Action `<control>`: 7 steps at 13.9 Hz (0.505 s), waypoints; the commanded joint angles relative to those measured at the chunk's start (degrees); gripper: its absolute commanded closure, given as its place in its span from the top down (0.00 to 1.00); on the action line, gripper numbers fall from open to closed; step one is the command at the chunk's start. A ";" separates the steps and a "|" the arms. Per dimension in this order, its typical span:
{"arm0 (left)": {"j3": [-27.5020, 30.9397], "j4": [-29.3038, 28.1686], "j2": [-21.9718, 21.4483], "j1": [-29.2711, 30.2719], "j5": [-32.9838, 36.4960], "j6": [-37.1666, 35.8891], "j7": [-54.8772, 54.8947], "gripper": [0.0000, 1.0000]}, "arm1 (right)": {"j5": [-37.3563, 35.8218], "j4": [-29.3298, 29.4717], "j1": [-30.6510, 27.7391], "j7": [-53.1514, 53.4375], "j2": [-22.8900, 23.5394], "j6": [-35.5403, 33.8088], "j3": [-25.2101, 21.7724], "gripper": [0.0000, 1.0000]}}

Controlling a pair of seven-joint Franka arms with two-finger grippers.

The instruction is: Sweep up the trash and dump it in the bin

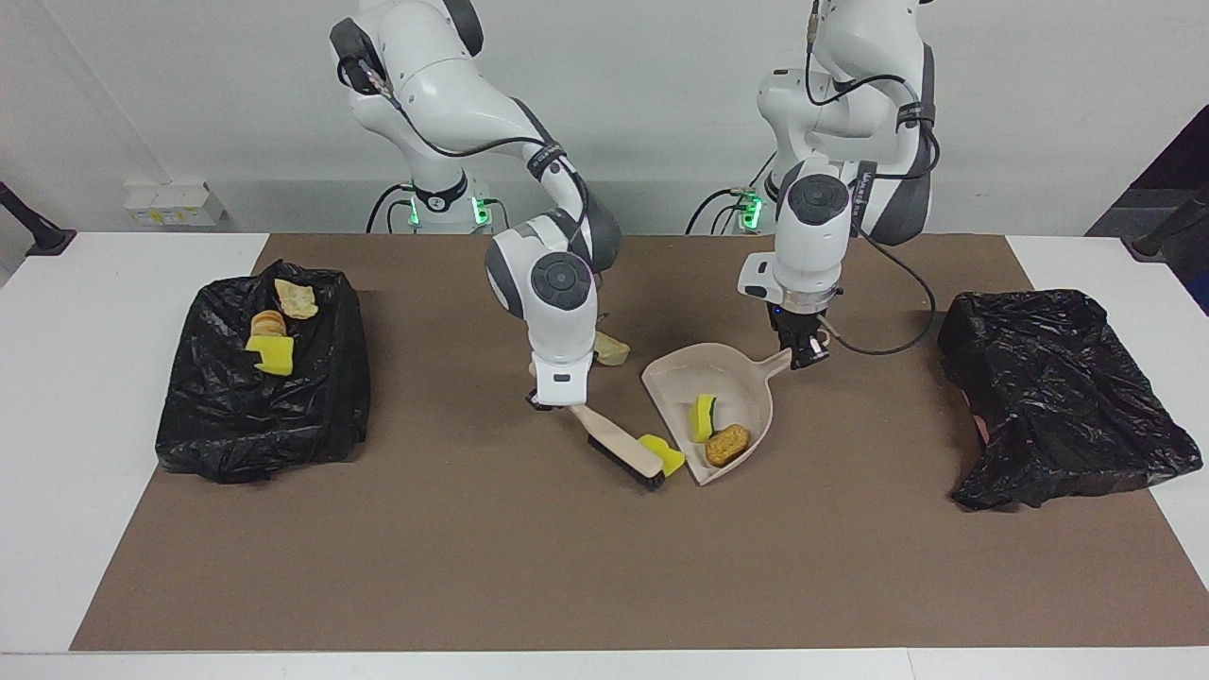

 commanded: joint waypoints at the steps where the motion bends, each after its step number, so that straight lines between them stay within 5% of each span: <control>1: 0.38 -1.09 -0.54 -1.45 1.34 0.94 4.54 0.00 | 2.38 -2.63 -2.04 2.88 -7.74 -4.53 0.09 0.00; 4: 0.64 -0.48 -0.54 -0.92 1.34 -0.90 15.62 0.00 | 2.20 -3.68 -8.87 14.30 -15.04 -13.11 0.00 0.00; 6: 0.73 -0.39 -1.06 -1.62 2.21 -3.98 17.93 0.00 | 2.20 -14.25 -11.53 17.73 -21.97 -13.61 -0.09 0.00; 7: 0.30 -0.48 -1.50 -1.97 4.13 -5.29 17.93 0.00 | 2.20 -23.28 -11.45 19.93 -26.88 -7.77 -0.01 0.00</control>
